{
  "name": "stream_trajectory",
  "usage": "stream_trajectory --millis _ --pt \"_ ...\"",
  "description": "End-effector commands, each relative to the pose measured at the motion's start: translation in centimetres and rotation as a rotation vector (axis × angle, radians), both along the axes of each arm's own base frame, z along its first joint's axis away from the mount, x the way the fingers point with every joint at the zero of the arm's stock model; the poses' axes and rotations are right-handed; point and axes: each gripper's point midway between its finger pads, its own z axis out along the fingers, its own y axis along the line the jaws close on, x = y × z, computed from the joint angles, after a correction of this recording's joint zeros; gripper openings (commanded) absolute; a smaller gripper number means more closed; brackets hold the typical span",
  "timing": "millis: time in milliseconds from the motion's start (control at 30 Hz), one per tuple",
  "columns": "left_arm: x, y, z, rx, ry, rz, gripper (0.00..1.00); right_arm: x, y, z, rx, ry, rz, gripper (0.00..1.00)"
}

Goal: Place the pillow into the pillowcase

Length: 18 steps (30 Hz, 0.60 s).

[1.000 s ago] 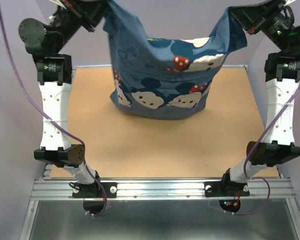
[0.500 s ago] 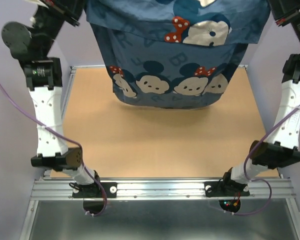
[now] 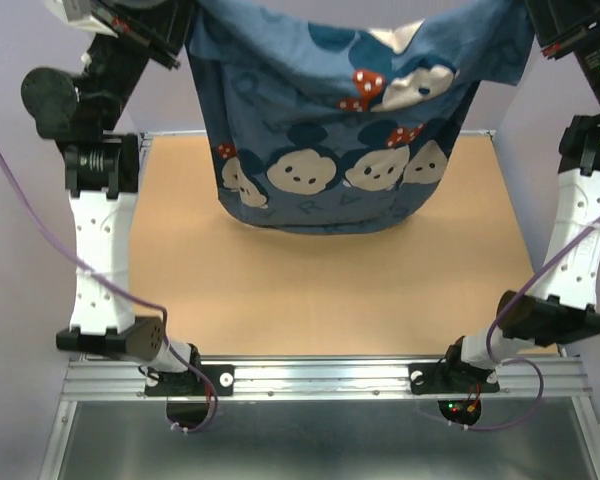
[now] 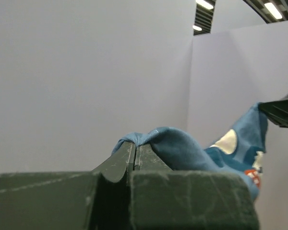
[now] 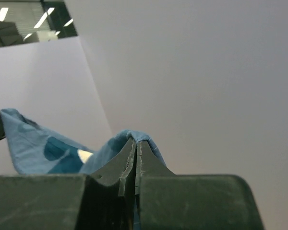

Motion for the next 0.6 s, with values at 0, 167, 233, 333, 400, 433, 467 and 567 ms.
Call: stream_trajectory --millis 0,167,233,333,400,433,467,567 --pt "-1.7 -1.2 -3.6 0.061 0.090 -0.051 0.00 -1.7 2.9 -2.5 -0.046 0.034 0.102 0.01" --pt "-5.3 2.2 4.1 0.025 -0.124 0.025 0.00 -5.3 2.1 3.4 -0.080 -0.139 0.011 0.00" --pt "-9.0 3.0 7.2 -0.012 -0.234 0.033 0.00 -7.2 1.2 6.1 -0.064 -0.227 -0.043 0.00" --pt "-8.1 3.1 6.5 -0.030 -0.194 0.038 0.00 -6.8 0.3 6.2 -0.013 -0.238 -0.075 0.01" --pt "-3.6 3.5 3.3 -0.032 -0.077 0.062 0.00 -2.3 -1.8 3.5 0.060 -0.138 -0.098 0.01" --pt "-0.6 3.4 1.4 -0.021 -0.012 0.055 0.00 -0.9 -2.3 2.6 0.076 -0.103 -0.093 0.01" --pt "0.7 3.3 0.6 -0.009 0.010 0.046 0.00 0.7 -2.9 1.8 0.090 -0.069 -0.090 0.01" --pt "3.3 2.9 0.3 -0.012 0.034 0.013 0.00 3.0 -3.6 1.5 0.104 -0.052 -0.080 0.01"
